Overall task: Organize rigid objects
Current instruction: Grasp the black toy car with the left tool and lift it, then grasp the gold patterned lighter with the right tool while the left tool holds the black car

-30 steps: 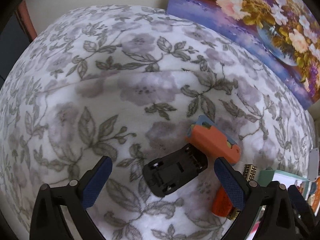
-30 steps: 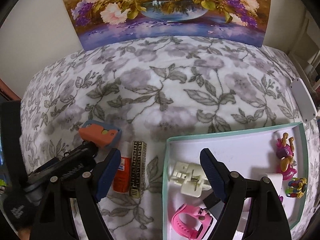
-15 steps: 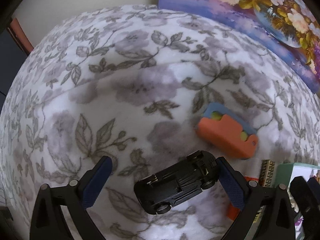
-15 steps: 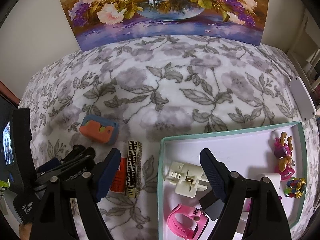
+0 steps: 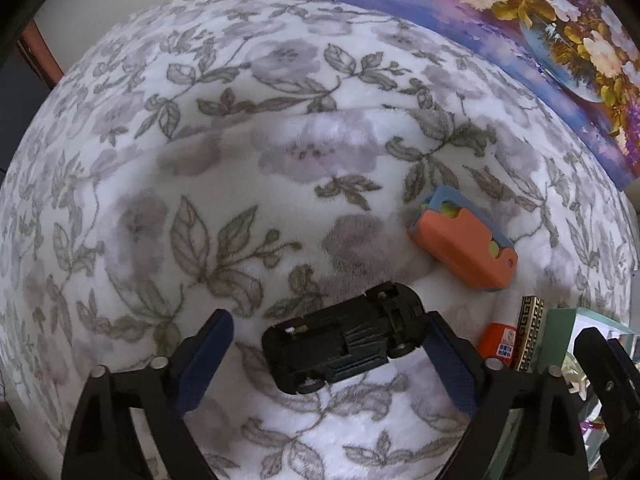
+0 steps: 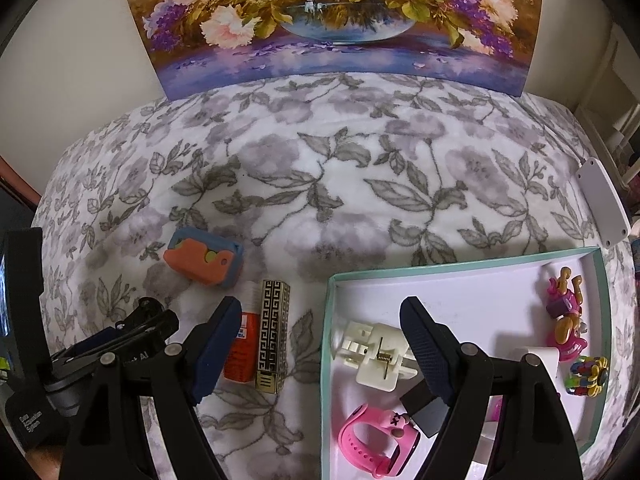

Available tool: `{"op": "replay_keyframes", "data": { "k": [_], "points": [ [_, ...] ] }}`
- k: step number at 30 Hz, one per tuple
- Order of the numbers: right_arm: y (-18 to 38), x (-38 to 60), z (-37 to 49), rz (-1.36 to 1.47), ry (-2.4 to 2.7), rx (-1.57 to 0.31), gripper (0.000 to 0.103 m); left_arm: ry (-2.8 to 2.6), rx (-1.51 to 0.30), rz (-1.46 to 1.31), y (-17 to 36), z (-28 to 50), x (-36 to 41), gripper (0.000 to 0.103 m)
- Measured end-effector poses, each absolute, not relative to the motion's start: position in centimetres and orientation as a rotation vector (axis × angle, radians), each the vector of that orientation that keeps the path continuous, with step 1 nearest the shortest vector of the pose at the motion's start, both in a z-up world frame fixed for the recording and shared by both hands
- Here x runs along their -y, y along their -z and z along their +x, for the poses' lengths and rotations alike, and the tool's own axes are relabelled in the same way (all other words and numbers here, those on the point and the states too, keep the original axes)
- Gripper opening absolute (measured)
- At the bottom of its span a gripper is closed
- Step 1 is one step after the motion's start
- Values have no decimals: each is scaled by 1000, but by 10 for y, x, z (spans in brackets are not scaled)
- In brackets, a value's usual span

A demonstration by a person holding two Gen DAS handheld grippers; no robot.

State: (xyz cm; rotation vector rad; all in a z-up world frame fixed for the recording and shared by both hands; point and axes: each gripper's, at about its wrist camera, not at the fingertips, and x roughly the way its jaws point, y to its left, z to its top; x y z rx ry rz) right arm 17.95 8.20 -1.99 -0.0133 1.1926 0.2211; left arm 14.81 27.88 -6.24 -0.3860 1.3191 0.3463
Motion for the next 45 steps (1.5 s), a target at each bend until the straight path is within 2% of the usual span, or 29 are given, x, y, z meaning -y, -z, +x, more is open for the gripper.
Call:
{"op": "replay_keyframes", "data": {
  "k": [1, 4, 14, 16, 18, 26, 33, 38, 45],
  "points": [
    [20, -83, 179, -15, -221, -1194, 82, -344, -1321, -393, 63, 146, -280, 92],
    [21, -86, 178, -26, -224, -1198, 82, -332, -1317, -414, 63, 142, -281, 79],
    [11, -97, 171, -13, -313, -1159, 81, -336, -1291, -449, 55, 130, -282, 78],
    [12, -100, 170, -9, -334, -1161, 76, -339, -1282, -463, 54, 130, -286, 78],
    [16, -105, 169, -24, -345, -1168, 65, -343, -1275, -473, 52, 128, -289, 78],
    [33, -118, 164, -83, -358, -1195, 51, -335, -1260, -519, 46, 121, -301, 78],
    [49, -122, 164, -134, -321, -1223, 28, -325, -1254, -540, 47, 119, -299, 78],
    [54, -119, 166, -135, -308, -1230, 22, -322, -1254, -548, 48, 120, -299, 78],
    [67, -128, 164, -163, -311, -1256, 19, -320, -1259, -549, 50, 124, -297, 78]
  ]
}}
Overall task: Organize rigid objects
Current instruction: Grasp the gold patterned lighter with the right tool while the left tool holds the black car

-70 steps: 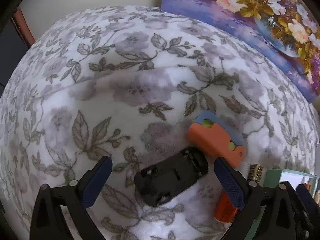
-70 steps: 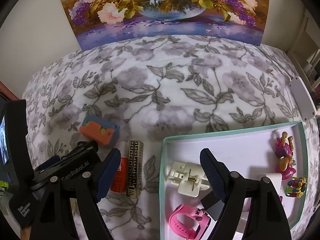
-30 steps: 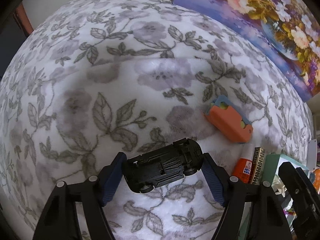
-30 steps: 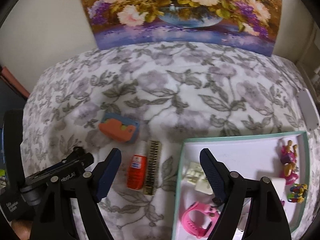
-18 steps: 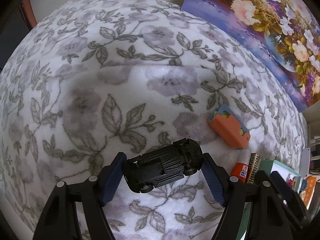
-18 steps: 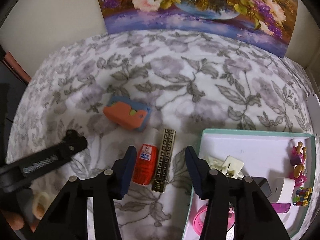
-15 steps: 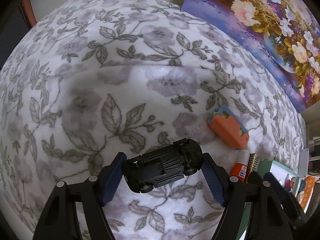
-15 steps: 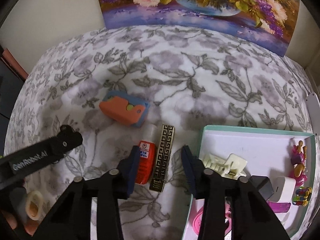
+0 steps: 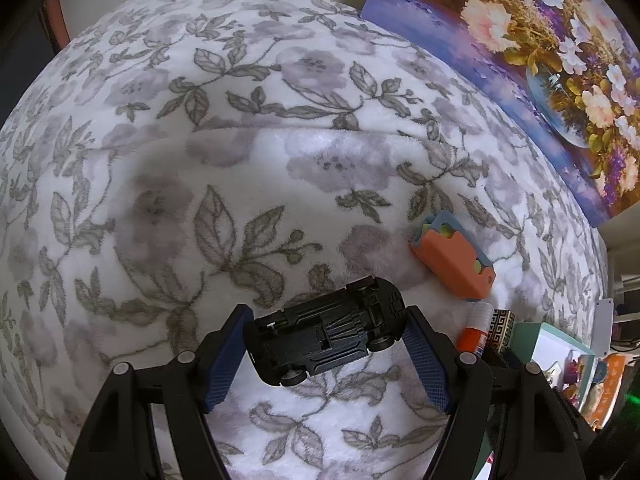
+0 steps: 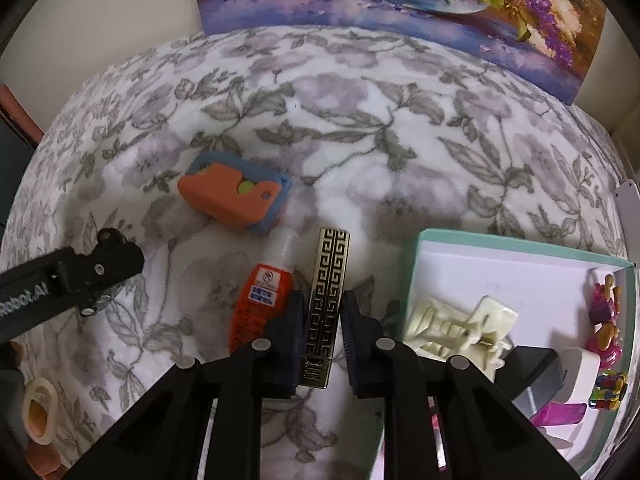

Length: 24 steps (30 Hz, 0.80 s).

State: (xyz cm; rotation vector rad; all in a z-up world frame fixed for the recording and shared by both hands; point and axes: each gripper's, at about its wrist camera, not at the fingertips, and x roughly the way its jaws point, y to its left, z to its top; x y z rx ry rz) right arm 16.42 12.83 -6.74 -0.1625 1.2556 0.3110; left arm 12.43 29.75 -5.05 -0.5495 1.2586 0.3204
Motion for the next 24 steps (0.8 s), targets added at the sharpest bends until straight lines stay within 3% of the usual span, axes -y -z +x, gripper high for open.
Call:
{"op": "replay_keyframes", "data": {
  "k": [16, 24],
  "points": [
    [65, -127, 160, -158, -300, -1244, 16, -325, -1249, -537, 46, 125, -291, 78],
    [30, -105, 148, -85, -314, -1210, 16, -327, -1181, -535, 16, 116, -282, 78]
  ]
}}
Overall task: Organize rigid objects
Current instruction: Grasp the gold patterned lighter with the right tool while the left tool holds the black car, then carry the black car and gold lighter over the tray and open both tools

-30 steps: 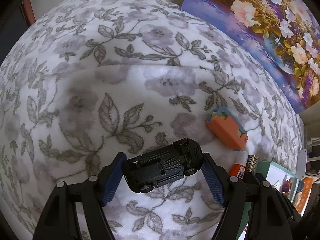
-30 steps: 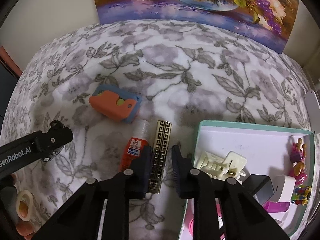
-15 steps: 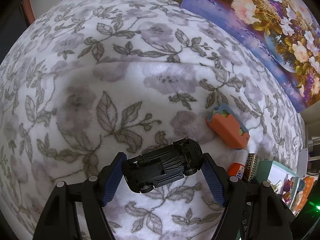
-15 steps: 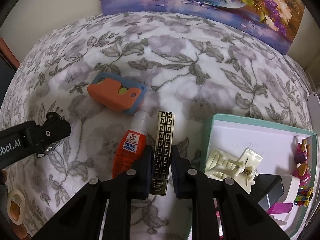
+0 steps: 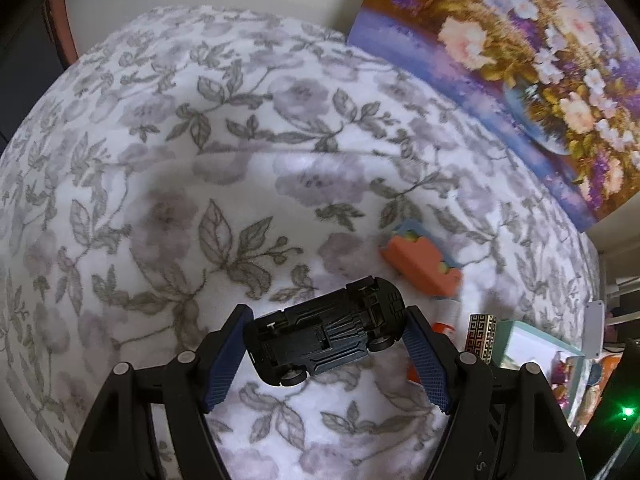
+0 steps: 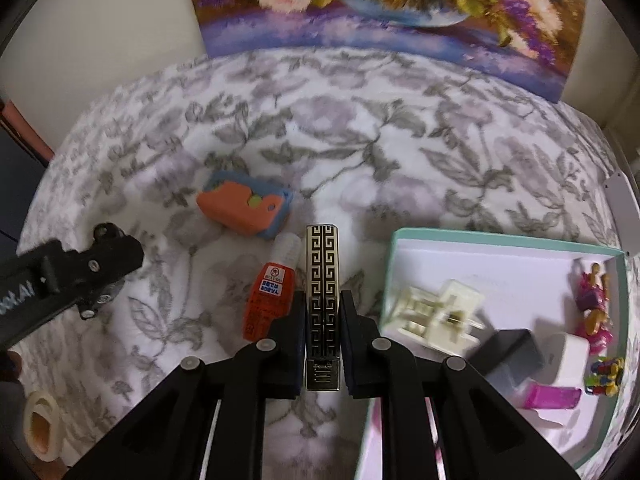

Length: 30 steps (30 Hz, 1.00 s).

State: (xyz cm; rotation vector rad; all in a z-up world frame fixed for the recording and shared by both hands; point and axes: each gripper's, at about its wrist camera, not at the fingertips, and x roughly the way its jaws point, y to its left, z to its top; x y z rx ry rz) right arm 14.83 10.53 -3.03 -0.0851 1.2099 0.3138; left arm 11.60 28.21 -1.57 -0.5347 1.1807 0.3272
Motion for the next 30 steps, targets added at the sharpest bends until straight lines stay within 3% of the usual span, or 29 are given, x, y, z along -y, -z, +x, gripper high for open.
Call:
{"op": "replay_keyframes", "data": {
  "k": [15, 30],
  "points": [
    [-26, -8, 120, 7, -151, -1173, 16, -176, -1097, -389, -47, 81, -202, 78],
    [-7, 85, 94, 57, 62, -1240, 16, -11, -1180, -179, -28, 62, -96, 78]
  ]
}}
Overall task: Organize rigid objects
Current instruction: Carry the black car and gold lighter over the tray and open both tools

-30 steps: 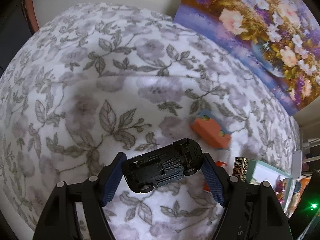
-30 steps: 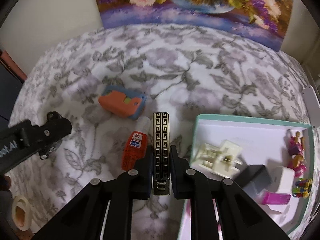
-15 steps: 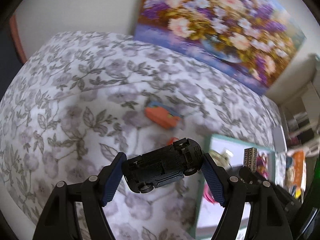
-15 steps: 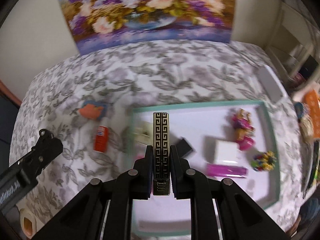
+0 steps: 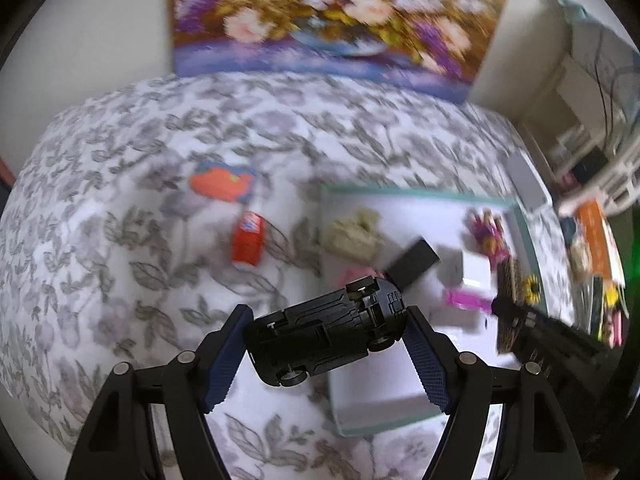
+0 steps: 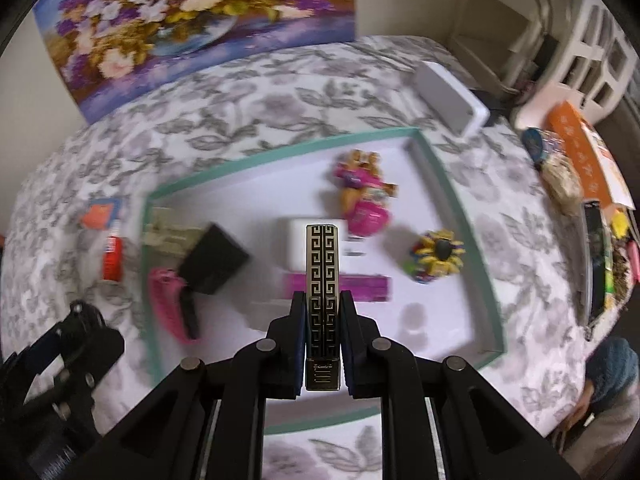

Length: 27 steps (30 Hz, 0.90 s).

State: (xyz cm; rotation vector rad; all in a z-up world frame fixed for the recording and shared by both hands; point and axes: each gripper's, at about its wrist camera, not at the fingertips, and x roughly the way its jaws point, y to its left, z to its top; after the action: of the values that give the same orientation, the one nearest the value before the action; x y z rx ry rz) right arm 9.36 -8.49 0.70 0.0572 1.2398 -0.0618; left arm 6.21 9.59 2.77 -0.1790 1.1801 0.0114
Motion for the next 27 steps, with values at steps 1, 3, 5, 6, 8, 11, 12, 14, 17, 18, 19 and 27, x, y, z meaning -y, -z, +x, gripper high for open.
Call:
{"op": "replay_keyframes", "data": {
  "k": [1, 3, 5, 6, 8, 11, 12, 14, 17, 18, 19, 27],
  "points": [
    [-6, 89, 93, 60, 72, -1244, 16, 0, -1194, -167, -24, 61, -89, 78],
    [-3, 100, 94, 86, 84, -1256, 16, 19, -1211, -150, -18, 59, -77, 78],
    [2, 106, 95, 100, 91, -1273, 16, 39, -1225, -124, -14, 57, -64, 78],
    [6, 109, 97, 99, 101, -1287, 16, 47, -1232, -110, -12, 56, -58, 78],
    [15, 114, 99, 102, 117, -1317, 16, 64, -1253, -90, -6, 56, -49, 78],
    [24, 119, 102, 127, 115, -1348, 16, 81, -1286, -90, 3, 57, -42, 78],
    [26, 120, 102, 129, 115, -1354, 16, 82, -1297, -88, 7, 57, -41, 78],
    [31, 120, 103, 124, 118, -1370, 16, 78, -1320, -77, 15, 58, -38, 78],
    [40, 119, 103, 105, 123, -1394, 16, 74, -1352, -71, 25, 59, -36, 78],
    [42, 118, 103, 102, 124, -1401, 16, 75, -1362, -72, 28, 59, -35, 78],
    [46, 118, 103, 101, 125, -1411, 16, 76, -1371, -74, 31, 60, -35, 79],
    [54, 118, 98, 121, 120, -1429, 16, 73, -1410, -54, 46, 61, -27, 79]
  ]
}}
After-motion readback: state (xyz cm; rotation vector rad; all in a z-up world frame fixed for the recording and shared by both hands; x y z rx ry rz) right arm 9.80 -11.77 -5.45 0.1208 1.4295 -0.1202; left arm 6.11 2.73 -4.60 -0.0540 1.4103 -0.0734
